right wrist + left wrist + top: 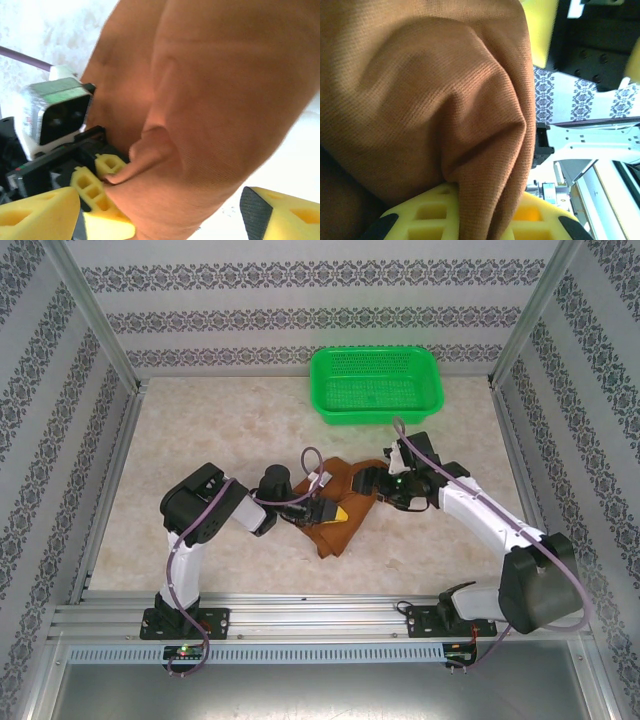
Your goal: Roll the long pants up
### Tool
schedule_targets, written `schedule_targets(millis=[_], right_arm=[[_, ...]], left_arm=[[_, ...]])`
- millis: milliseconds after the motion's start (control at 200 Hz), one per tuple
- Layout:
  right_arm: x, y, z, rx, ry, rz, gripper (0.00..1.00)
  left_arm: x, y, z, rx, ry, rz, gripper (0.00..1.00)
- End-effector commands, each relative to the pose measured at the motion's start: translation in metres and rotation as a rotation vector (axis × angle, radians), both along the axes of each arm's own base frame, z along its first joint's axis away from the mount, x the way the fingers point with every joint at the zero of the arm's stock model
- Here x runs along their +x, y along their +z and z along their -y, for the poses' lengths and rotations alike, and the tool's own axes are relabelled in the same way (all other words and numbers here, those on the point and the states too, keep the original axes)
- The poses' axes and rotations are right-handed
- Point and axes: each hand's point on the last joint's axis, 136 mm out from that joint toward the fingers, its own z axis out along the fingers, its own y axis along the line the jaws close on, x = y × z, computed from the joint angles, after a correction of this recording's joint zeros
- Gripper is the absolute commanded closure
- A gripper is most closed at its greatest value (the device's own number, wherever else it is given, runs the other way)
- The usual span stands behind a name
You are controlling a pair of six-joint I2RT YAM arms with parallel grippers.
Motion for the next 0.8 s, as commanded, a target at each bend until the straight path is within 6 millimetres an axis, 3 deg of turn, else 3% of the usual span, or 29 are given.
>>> schedule_targets(millis=[0,155,380,410,435,455,480,560,674,794], right_arm=[[0.006,-0.011,0.004,-0.010,-0.045,-0.017,0.15],[0.020,-0.033,-0.003,0.000,-0.051,-0.050,0.15],[0.050,-0.068,-0.019,0.017,-0.050,-0.094,0.15],[0.054,-0.073,-0.019,0.014,-0.055,-0.095,0.21],[0.056,-0.076,-0.020,0.016,-0.055,-0.094,0.34],[0.058,-0.078,-0.020,0.018,-0.058,-0.097,0.56],[0.059,-0.083,-0.019,0.018,-0.067,-0.113,1.00],[0.057,-0.090,-0.018,0.018,-0.089,-0.131,1.00],[0.047,-0.098,-0.014,0.000,-0.109,-0.152,1.00],[0.038,-0.106,-0.016,0.001,-0.118,-0.181,1.00]], left_arm=[[0.003,0.003,-0.004,-0.026,0.006,-0.033,1.00],[-0.003,0.001,-0.007,-0.029,-0.012,-0.043,1.00],[-0.014,0.013,-0.008,-0.070,-0.051,-0.006,1.00],[-0.014,0.012,-0.008,-0.066,-0.052,-0.007,1.00],[-0.014,0.011,-0.008,-0.061,-0.054,-0.008,1.00],[-0.014,0.010,-0.008,-0.054,-0.054,-0.007,1.00],[-0.013,0.005,-0.009,-0.034,-0.049,-0.017,1.00],[-0.007,-0.016,-0.017,0.091,-0.008,-0.044,0.96],[-0.007,-0.028,-0.040,0.403,0.035,0.133,0.86],[0.006,-0.017,-0.076,0.736,0.098,0.337,0.77]])
